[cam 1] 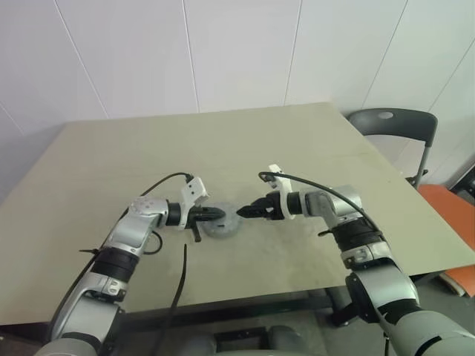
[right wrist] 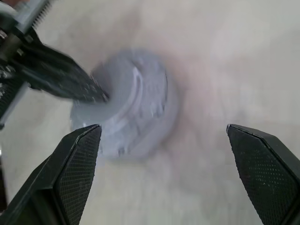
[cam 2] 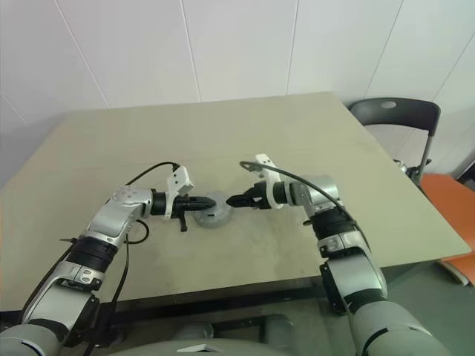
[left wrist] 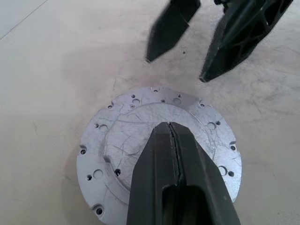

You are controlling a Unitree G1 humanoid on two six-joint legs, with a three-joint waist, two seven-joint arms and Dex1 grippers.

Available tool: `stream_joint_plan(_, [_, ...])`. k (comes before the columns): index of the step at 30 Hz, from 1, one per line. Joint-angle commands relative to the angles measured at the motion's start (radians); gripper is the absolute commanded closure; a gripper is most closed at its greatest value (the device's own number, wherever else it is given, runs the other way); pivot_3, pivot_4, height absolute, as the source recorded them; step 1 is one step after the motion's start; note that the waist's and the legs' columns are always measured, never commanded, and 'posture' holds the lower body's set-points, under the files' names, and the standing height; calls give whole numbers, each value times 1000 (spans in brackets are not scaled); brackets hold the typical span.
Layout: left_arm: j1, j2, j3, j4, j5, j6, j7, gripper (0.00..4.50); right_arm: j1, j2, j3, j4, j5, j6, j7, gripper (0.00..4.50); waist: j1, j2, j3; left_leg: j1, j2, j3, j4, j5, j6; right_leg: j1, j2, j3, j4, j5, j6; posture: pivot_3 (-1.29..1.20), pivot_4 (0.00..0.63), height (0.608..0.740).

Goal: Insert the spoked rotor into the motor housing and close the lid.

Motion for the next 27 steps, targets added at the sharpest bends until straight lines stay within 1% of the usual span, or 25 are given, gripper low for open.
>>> stream_joint_plan(1, [36,14,-58,46,46,37,-13,4500,-36,5,-31,-19,50,129,-27,18,0,0,0,0,0,0,0,0,0,0,0,0,0,0,0,0,0,740])
stream_joint_plan(5, [36,10,-59,46,48,31,-9,4500,-40,68,-105,-11,87,259,-119,18,0,0,0,0,0,0,0,0,0,0,0,0,0,0,0,0,0,740])
stream_joint_plan(10, [40,3,-61,31,40,30,-14,4500,-86,194,-322,67,94,376,-315,18,0,0,0,0,0,0,0,0,0,0,0,0,0,0,0,0,0,740])
stream_joint_plan(12, [42,3,-59,26,38,30,-13,4500,-101,230,-386,85,93,400,-378,18,0,0,0,0,0,0,0,0,0,0,0,0,0,0,0,0,0,740])
stream_joint_plan(16, [38,3,-55,26,39,24,-10,4500,-151,309,-560,142,91,438,-524,18,-1,0,0,-1,0,0,-1,0,0,-1,0,0,0,1,-1,0,0,740])
stream_joint_plan(20, [39,4,-56,26,41,20,-9,4500,-170,377,-644,161,129,516,-596,18,-3,1,0,-1,0,0,-1,0,0,-2,0,0,0,1,-1,0,0,740])
stream_joint_plan(23, [36,5,-59,34,48,12,-9,4500,-146,414,-655,158,172,520,-634,18,-8,1,0,-1,0,0,-1,0,0,-2,0,0,0,0,-1,0,0,740])
stream_joint_plan(24, [35,5,-60,37,50,9,-8,4500,-135,421,-656,154,189,520,-640,416,-9,1,0,-1,0,0,-1,0,0,-2,0,1,0,0,0,0,0,740])
stream_joint_plan(27, [35,10,-60,41,53,4,-7,4500,-117,433,-678,138,223,520,-666,1117,-14,2,0,-1,0,0,-2,0,0,-2,0,1,0,0,0,0,0,740])
